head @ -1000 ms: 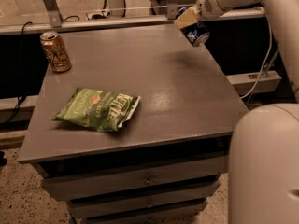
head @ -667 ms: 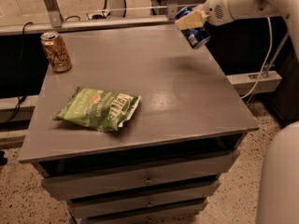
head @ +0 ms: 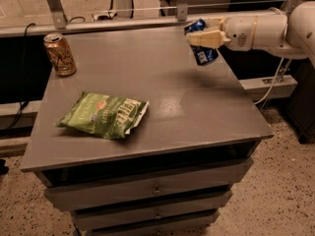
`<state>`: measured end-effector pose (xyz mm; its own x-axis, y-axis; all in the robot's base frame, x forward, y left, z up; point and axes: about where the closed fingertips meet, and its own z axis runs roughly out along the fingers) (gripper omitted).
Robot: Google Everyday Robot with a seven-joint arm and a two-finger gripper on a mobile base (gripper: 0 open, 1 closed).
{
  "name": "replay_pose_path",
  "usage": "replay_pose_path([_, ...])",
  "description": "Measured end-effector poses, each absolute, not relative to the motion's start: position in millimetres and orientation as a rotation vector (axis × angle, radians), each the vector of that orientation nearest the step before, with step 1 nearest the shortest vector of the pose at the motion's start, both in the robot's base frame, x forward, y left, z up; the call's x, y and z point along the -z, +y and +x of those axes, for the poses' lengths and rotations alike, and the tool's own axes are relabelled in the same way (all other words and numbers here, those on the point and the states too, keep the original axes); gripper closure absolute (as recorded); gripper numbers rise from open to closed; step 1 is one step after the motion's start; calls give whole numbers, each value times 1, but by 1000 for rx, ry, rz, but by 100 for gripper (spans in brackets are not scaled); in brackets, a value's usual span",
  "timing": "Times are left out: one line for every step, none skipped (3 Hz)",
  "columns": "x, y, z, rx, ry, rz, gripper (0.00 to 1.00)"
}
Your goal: Place pepsi can upright
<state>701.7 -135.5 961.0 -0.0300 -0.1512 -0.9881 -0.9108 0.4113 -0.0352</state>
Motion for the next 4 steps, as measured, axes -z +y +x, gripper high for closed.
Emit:
replay_pose_path([-955,-130,673,-892,1284,-1040,100])
replay_pose_path([-946,-129,649,-904,1085,-1092,100])
replay_pose_path([-937,-133,634,-897,969,-1117,100])
replay_pose_path([-924,-139,626,-911,917,-1097,100])
